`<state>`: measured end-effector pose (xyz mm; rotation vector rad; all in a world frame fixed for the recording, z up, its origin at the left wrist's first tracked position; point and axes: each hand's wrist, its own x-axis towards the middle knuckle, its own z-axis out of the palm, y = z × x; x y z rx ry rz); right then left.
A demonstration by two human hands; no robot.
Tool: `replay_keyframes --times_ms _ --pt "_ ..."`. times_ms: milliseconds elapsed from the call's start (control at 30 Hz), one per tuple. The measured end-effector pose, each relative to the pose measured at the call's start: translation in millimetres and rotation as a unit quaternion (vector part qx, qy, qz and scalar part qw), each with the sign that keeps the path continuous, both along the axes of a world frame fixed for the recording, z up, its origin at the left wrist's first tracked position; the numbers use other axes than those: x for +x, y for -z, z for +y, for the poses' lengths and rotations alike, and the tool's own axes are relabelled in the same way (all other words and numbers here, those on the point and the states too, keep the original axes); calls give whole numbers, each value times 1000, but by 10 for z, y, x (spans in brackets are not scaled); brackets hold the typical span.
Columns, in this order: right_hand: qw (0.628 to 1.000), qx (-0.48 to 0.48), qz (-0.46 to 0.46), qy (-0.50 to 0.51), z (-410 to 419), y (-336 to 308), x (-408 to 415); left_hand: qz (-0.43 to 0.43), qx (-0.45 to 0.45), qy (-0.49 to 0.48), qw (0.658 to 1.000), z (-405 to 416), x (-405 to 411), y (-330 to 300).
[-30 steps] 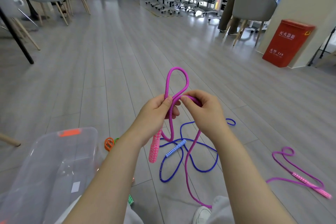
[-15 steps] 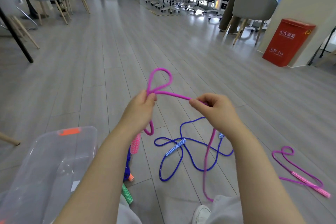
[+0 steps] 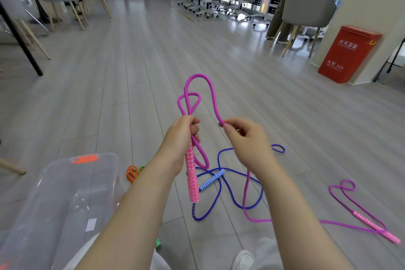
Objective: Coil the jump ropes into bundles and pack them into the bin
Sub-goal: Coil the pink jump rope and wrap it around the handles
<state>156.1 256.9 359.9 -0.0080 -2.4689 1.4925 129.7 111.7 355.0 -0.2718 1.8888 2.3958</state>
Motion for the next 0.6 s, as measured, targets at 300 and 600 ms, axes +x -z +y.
replay_keyframes --times_ms 300,600 --pt "998 -23 63 10 -256 -3 52 23 -93 69 993 20 76 -6" --pt "997 -42 51 -45 -313 19 78 48 -142 28 988 -8 66 -42"
